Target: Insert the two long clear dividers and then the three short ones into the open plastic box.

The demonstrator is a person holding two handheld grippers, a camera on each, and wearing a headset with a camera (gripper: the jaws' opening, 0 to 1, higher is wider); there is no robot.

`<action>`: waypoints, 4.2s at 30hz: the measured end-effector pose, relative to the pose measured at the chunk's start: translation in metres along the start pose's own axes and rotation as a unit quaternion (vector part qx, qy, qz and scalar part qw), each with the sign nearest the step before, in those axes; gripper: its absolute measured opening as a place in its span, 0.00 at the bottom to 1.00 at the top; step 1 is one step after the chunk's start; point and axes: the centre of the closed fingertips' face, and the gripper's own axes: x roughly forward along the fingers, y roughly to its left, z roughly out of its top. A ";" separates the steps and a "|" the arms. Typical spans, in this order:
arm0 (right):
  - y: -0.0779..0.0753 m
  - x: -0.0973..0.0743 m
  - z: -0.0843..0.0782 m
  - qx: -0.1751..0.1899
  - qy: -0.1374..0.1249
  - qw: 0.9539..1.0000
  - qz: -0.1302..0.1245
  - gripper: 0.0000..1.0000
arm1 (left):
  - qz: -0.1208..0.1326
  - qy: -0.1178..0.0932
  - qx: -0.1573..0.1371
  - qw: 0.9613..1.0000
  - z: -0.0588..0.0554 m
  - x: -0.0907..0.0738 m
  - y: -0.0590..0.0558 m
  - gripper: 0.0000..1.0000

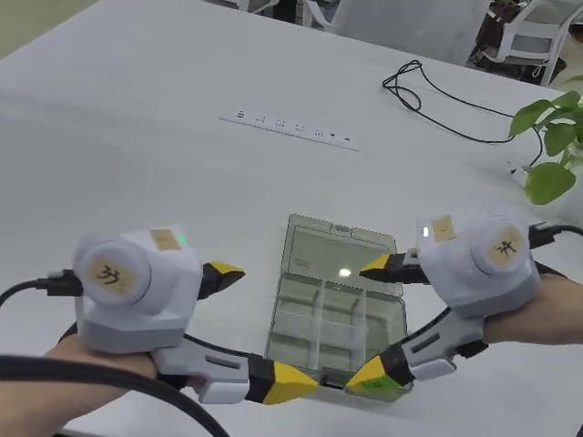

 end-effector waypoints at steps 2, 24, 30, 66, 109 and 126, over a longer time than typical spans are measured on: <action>0.000 -0.006 -0.006 0.008 -0.007 1.000 -0.006 0.93 | -0.001 0.000 0.002 1.000 0.001 0.000 -0.001 0.96; -0.020 -0.075 -0.149 0.117 0.087 0.987 -0.069 0.90 | -0.006 0.003 0.009 1.000 0.005 0.004 -0.007 0.97; -0.015 -0.087 -0.186 0.077 0.158 0.983 -0.052 0.82 | -0.002 0.007 0.010 1.000 0.005 0.002 -0.005 0.97; -0.020 -0.084 -0.232 -0.001 0.230 0.973 0.001 0.37 | 0.021 0.014 0.010 1.000 -0.002 -0.013 0.005 0.99; -0.030 -0.075 -0.129 0.008 0.135 0.986 -0.099 0.32 | 0.030 0.007 -0.043 0.999 -0.003 -0.003 0.008 0.92; -0.032 -0.064 -0.031 -0.142 0.094 0.974 -0.148 0.32 | -0.017 0.022 -0.098 0.995 0.007 0.030 -0.012 0.77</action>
